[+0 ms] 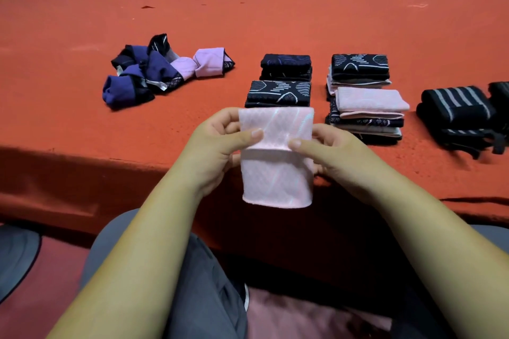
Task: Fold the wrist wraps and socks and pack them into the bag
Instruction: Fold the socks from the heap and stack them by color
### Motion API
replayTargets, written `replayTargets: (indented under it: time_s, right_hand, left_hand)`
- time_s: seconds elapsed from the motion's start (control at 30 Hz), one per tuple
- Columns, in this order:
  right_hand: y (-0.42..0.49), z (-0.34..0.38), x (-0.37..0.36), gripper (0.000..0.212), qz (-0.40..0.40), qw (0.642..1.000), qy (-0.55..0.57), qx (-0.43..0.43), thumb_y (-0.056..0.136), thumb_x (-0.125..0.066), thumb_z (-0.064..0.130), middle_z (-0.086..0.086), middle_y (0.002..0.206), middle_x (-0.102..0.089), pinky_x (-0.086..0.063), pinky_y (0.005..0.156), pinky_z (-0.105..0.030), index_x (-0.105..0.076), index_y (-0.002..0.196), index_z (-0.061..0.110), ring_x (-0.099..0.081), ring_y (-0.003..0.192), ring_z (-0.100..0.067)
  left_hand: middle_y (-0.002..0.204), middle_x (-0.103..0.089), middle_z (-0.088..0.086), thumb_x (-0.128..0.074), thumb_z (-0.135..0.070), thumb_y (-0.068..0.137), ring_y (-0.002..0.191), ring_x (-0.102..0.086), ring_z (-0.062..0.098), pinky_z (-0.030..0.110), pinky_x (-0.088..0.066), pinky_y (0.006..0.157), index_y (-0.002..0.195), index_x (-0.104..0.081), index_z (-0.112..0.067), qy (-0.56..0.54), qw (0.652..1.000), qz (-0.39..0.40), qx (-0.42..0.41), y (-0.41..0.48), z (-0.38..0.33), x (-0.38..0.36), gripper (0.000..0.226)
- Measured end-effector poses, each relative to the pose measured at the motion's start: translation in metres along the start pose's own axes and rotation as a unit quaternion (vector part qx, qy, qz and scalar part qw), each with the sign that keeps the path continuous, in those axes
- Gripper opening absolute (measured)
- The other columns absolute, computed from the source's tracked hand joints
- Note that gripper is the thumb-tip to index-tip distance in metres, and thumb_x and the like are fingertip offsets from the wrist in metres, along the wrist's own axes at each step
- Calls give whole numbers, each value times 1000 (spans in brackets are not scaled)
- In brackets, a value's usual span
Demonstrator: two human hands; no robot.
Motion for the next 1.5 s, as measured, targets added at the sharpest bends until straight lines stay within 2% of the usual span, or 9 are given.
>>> replayTargets:
  time_s: [0.17, 0.3, 0.5, 0.77, 0.93, 1.0, 1.13, 1.33, 1.5]
  right_hand:
    - [0, -2, 8, 31, -41, 998, -45, 26, 93, -80, 37, -27, 95, -71, -43, 78, -41, -77, 104, 9, -59, 82, -23]
    - [1, -1, 4, 29, -19, 999, -25, 21, 93, -80, 37, -28, 96, -68, -43, 75, -42, -76, 108, 12, -57, 83, -25]
    - [0, -3, 0, 25, -18, 1000, -13, 5, 90, -78, 31, -30, 119, -72, -50, 98, -73, -78, 112, 19, -67, 97, -32]
    - [1, -4, 2, 36, 9, 998, 55, -5, 102, -63, 4, -15, 126, -76, -50, 111, -63, -74, 128, 26, -67, 124, -47]
    - [-1, 1, -2, 34, 16, 998, 69, 1, 106, -60, 11, -19, 110, -72, -58, 69, -42, -73, 130, 30, -58, 89, -40]
    - [-3, 3, -3, 30, 18, 996, 82, 2, 106, -61, 13, -23, 111, -73, -53, 72, -41, -75, 128, 28, -57, 92, -36]
    - [-2, 1, -2, 27, 18, 993, 120, 12, 104, -61, 9, -31, 128, -69, -49, 96, -61, -76, 124, 20, -63, 107, -38]
    - [-2, 8, 2, 41, 4, 985, 170, -8, 90, -36, -11, -10, 81, -71, -53, 53, -21, -73, 97, 6, -66, 60, -12]
    - [1, 7, 2, 23, 32, 986, 166, 13, 81, -61, 14, -10, 106, -76, -60, 78, -31, -78, 94, 5, -71, 97, -25]
  left_hand:
    - [126, -76, 14, -66, -21, 102, 115, -73, 34, 50, -58, 100, 131, -69, -8, 54, 997, 22, 59, 2, 10, 0, 32]
    - [113, -78, 18, -71, -15, 100, 93, -74, 25, 38, -61, 81, 125, -70, -3, 99, 994, 0, 40, 0, 8, 2, 28]
    - [102, -79, 15, -71, -3, 97, 83, -75, 19, 25, -59, 68, 125, -66, 3, 58, 998, -8, 15, 0, 6, 2, 29]
    - [124, -73, 23, -61, 13, 95, 109, -72, 29, 32, -60, 90, 132, -64, 2, -2, 999, 21, 36, 5, 14, 6, 38]
    - [124, -73, 22, -58, 8, 98, 117, -70, 34, 41, -56, 105, 131, -66, 4, -42, 997, -9, 62, 7, 19, 7, 34]
    - [128, -72, 26, -57, 3, 101, 125, -68, 39, 45, -54, 110, 131, -66, 7, -48, 996, -5, 78, 6, 20, 4, 31]
    - [121, -75, 24, -58, -22, 108, 115, -73, 34, 41, -64, 93, 128, -69, 1, -35, 990, 13, 135, -2, 23, -5, 33]
    - [103, -78, 6, -58, -19, 106, 84, -75, 15, 28, -64, 64, 122, -77, -12, 10, 988, 12, 154, -4, 22, -1, 26]
    - [106, -78, 11, -58, -13, 104, 81, -76, 15, 28, -64, 68, 127, -73, -4, 5, 989, 17, 148, -2, 19, 1, 28]
Point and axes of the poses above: each hand's wrist, its own y-axis towards the middle knuckle, its own x-axis out of the back of the hand, z = x × y, the point moved 7 cm from there along y, towards the middle knuckle
